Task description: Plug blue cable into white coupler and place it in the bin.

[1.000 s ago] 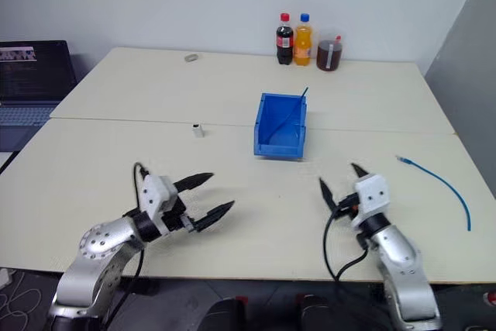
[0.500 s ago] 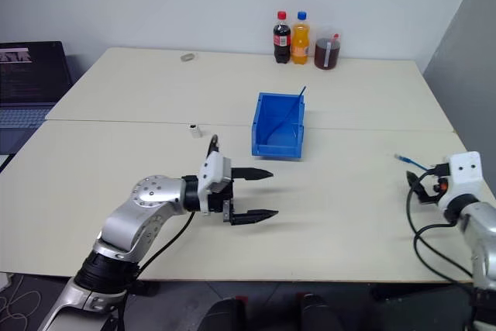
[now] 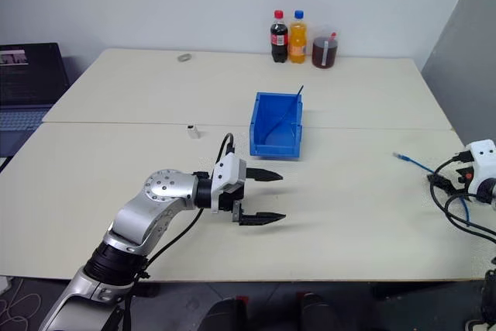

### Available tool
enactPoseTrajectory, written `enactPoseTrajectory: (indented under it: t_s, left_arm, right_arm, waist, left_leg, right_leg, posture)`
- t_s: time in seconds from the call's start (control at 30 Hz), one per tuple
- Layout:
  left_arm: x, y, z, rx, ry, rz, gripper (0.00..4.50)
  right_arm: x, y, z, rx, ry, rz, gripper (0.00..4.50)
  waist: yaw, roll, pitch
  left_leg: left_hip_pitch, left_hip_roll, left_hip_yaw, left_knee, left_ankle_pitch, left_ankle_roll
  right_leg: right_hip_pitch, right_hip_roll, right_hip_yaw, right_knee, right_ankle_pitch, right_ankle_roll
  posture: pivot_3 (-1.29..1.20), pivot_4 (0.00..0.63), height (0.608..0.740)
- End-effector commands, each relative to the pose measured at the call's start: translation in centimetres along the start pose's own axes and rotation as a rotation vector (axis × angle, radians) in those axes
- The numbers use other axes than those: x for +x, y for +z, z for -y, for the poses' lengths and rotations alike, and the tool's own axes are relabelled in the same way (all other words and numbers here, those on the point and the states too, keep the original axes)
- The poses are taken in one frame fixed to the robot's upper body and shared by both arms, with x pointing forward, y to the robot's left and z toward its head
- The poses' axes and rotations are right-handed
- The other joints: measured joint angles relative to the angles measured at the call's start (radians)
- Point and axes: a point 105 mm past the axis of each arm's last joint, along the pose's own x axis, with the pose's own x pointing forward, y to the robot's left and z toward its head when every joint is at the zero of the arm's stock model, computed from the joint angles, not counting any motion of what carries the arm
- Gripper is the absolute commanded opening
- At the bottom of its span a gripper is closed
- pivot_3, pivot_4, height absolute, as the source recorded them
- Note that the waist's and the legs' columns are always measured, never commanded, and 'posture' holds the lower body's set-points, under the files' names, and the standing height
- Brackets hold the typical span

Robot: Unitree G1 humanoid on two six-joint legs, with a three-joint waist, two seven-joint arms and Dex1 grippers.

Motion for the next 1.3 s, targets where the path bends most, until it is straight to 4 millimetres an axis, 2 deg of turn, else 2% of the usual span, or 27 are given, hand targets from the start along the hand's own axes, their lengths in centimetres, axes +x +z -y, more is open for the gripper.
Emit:
enactPoseTrajectory:
  t_s: [0.03, 0.07, 0.23, 0.37, 0.57, 0.6, 0.77, 0.87, 1.0, 1.07, 1.13, 1.3]
  left_arm:
    - [0.2, 1.2, 0.2, 0.048, -0.016, 0.020, 4.50]
    - [0.2, 1.2, 0.2, 0.050, -0.016, 0.020, 4.50]
    - [0.2, 1.2, 0.2, 0.055, -0.012, 0.021, 4.50]
    - [0.2, 1.1, 0.3, 0.055, -0.013, 0.021, 4.50]
    - [0.3, 1.0, 0.4, 0.054, -0.015, 0.022, 4.50]
    - [0.3, 1.0, 0.4, 0.054, -0.016, 0.022, 4.50]
    - [-0.1, 0.5, 0.7, 0.043, -0.015, 0.010, 4.50]
    - [-2.1, -1.2, 1.9, 0.011, -0.030, -0.055, 4.50]
    - [-5.1, -3.8, 3.7, -0.075, -0.031, -0.135, 4.50]
    - [-7.1, -5.2, 4.2, -0.154, 0.022, -0.157, 4.50]
    - [-9.6, -6.6, 3.9, -0.197, 0.124, -0.201, 4.50]
    - [-13.3, -7.0, 2.2, -0.251, 0.308, -0.193, 4.50]
  right_arm:
    - [-0.7, -0.3, 0.9, -0.008, 0.000, -0.034, 4.05]
    - [-0.7, -0.7, 0.8, 0.007, 0.016, -0.052, 3.95]
    - [-1.1, -1.8, 0.6, 0.028, 0.066, -0.103, 2.58]
    - [-1.2, -2.1, 0.4, 0.035, 0.093, -0.110, 1.49]
    - [-1.4, -1.9, 0.3, 0.038, 0.107, -0.092, 0.16]
    - [-1.5, -1.7, 0.3, 0.031, 0.109, -0.083, 0.05]
    - [-2.0, 0.2, 0.7, -0.056, 0.099, -0.010, 0.05]
    - [-2.5, 2.4, -0.2, -0.177, 0.166, 0.039, 0.05]
    - [-2.8, 4.4, -3.6, -0.351, 0.308, 0.083, 0.05]
    - [-2.9, 5.3, -6.8, -0.454, 0.406, 0.110, 0.05]
    - [-2.7, 5.6, -10.9, -0.541, 0.518, 0.140, 0.05]
    - [-1.6, 5.4, -19.7, -0.684, 0.716, 0.200, 0.05]
  waist:
    - [0.000, 0.000, 0.000]
    - [0.000, 0.000, 0.000]
    - [0.001, 0.000, 0.000]
    - [0.001, 0.000, 0.000]
    - [0.000, 0.000, 0.000]
    - [0.000, 0.000, 0.000]
    - [0.000, 0.000, 0.000]
    - [-0.004, 0.002, 0.001]
    - [-0.015, 0.006, 0.002]
    - [-0.019, 0.006, 0.002]
    - [-0.019, 0.006, 0.002]
    - [-0.018, 0.006, 0.002]
  left_leg:
    - [0.000, 0.000, 0.000, 0.000, 0.000, 0.000]
    - [0.000, 0.000, 0.000, 0.000, 0.000, 0.000]
    - [0.000, 0.000, 0.000, 0.001, 0.000, 0.000]
    - [0.000, 0.000, 0.000, 0.001, 0.000, 0.000]
    - [0.001, 0.000, -0.001, 0.001, 0.000, 0.000]
    - [0.001, 0.000, -0.001, 0.001, 0.000, 0.000]
    - [0.001, 0.000, -0.001, 0.001, 0.000, 0.000]
    - [0.001, 0.000, 0.000, 0.001, 0.000, 0.000]
    - [0.002, 0.001, 0.000, 0.000, 0.000, 0.000]
    - [0.002, 0.002, 0.000, -0.001, 0.000, 0.000]
    - [0.002, 0.003, -0.001, 0.000, 0.000, 0.000]
    - [0.002, 0.003, -0.003, 0.000, 0.000, 0.000]
  right_leg:
    - [0.000, 0.000, 0.000, 0.000, 0.002, -0.003]
    - [0.000, 0.000, 0.000, 0.000, 0.002, -0.003]
    - [0.001, 0.000, 0.000, 0.000, 0.002, -0.003]
    - [0.001, 0.000, 0.000, 0.000, 0.002, -0.003]
    - [0.002, 0.000, -0.001, 0.000, 0.002, -0.003]
    - [0.002, 0.000, -0.001, 0.000, 0.002, -0.003]
    - [0.002, 0.000, 0.000, 0.000, 0.002, -0.003]
    - [0.002, 0.000, 0.000, 0.000, 0.002, -0.003]
    - [0.001, 0.000, 0.001, 0.001, 0.002, -0.003]
    - [0.001, 0.001, 0.000, 0.001, 0.001, -0.003]
    - [0.001, 0.001, -0.001, 0.001, 0.000, -0.001]
    - [0.000, 0.000, -0.003, 0.003, -0.001, 0.001]
  posture:
    - [0.00, 0.150, 0.740]
    - [0.00, 0.150, 0.740]
    - [0.00, 0.150, 0.740]
    - [0.00, 0.150, 0.740]
    - [0.00, 0.150, 0.740]
    - [0.00, 0.150, 0.740]
    - [0.00, 0.150, 0.740]
    - [0.00, 0.150, 0.740]
    - [0.00, 0.150, 0.740]
    - [0.00, 0.150, 0.740]
    - [0.00, 0.150, 0.740]
    - [0.00, 0.150, 0.740]
